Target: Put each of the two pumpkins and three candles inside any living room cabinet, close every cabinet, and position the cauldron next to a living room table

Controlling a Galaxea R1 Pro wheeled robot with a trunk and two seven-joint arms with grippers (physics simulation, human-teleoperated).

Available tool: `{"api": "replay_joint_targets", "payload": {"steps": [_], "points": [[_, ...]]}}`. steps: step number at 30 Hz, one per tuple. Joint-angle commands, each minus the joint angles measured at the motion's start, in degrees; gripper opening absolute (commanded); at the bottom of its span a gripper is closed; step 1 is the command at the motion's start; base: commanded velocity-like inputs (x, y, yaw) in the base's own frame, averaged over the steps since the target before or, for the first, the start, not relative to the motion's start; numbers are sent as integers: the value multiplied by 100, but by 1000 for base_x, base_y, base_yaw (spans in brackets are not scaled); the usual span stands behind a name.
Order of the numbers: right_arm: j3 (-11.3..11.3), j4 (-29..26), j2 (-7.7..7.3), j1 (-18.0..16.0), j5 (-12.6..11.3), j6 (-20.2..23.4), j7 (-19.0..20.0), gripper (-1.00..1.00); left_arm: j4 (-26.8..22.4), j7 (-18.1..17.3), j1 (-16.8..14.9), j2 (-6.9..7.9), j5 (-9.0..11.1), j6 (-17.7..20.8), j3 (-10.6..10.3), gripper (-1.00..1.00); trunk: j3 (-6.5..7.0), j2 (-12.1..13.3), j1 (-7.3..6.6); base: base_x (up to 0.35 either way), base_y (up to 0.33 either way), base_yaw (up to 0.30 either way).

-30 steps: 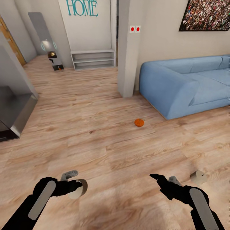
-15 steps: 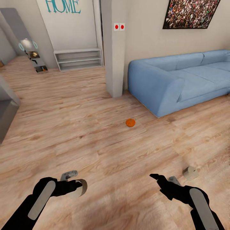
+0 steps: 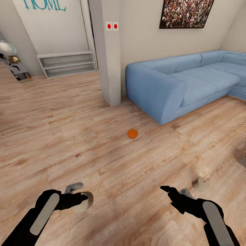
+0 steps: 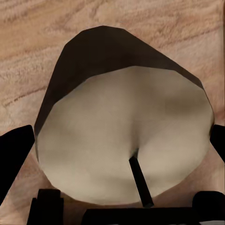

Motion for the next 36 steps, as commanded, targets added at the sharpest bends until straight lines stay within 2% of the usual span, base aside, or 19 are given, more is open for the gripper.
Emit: {"api": "replay_joint_targets", "payload": {"steps": [1,21,36], "points": [[-4,5,1,-5,-61,14,-60,100,-6,59,-3,6,76,2,-11,-100,-9,-2,2,283,171,-226],[-4,54,0,-5,-61,15,-62,100,-30,57,2,15,76,2,-6,-100,-95,-2,2,273,156,-226],[-4,54,0,-5,-61,15,-68,100,-32,57,6,15,76,3,-6,-100,-144,-2,2,53,3,-233]]}}
